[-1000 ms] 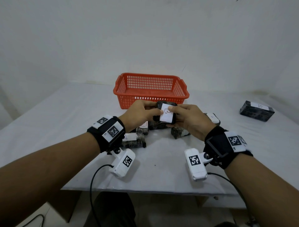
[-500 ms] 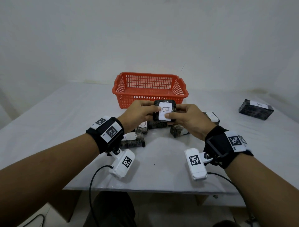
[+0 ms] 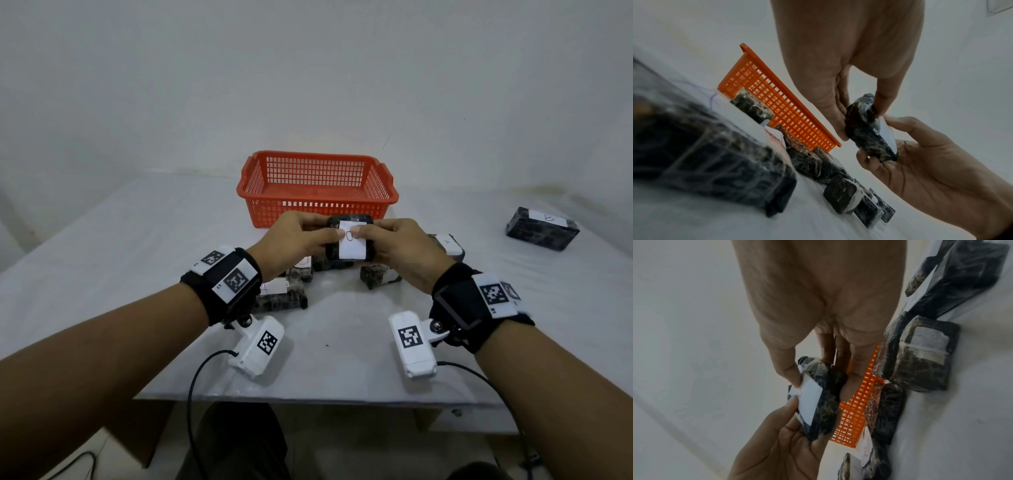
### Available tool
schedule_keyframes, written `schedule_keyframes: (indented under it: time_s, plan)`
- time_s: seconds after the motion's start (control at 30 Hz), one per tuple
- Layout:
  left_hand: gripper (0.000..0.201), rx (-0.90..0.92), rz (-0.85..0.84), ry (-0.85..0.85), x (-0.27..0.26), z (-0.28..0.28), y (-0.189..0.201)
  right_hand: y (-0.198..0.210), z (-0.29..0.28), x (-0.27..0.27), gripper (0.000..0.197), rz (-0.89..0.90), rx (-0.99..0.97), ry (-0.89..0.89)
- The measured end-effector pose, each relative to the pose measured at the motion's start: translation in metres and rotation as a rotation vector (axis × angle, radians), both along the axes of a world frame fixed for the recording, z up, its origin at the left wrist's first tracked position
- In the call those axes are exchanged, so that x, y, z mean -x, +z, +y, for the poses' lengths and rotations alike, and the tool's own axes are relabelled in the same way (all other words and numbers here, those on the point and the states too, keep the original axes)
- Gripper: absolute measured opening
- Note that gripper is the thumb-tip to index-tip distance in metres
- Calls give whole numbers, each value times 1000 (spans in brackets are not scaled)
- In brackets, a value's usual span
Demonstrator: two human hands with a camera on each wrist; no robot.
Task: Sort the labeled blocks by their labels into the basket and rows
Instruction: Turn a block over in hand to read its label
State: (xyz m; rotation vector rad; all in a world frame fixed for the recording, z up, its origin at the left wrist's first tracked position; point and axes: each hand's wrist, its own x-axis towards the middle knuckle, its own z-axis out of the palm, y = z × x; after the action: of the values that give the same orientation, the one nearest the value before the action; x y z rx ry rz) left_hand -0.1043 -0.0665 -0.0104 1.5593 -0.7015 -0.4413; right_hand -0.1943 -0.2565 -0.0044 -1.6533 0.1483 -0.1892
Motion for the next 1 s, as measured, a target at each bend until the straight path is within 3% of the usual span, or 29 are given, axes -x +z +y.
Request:
schedule_keyframes:
  time_s: [0.13,0.27,0.57,0.93,1.0]
  plan:
    - [27,32,15,20,0,0,2,-1,-1,4,36,21,-40,90]
    - [36,29,19,-51,1,0,2,-1,-3,4,40,3,13,67]
    - [41,7,-77,-25,4,0,2,-2,-5,8,30,-35,31,42]
    - [48,7,-247,61,-2,-1,-1,9,2,9,35,47,-177,67]
    - [51,-2,-267,47,-2,-1,-1,11,3,7,27,29,-155,48]
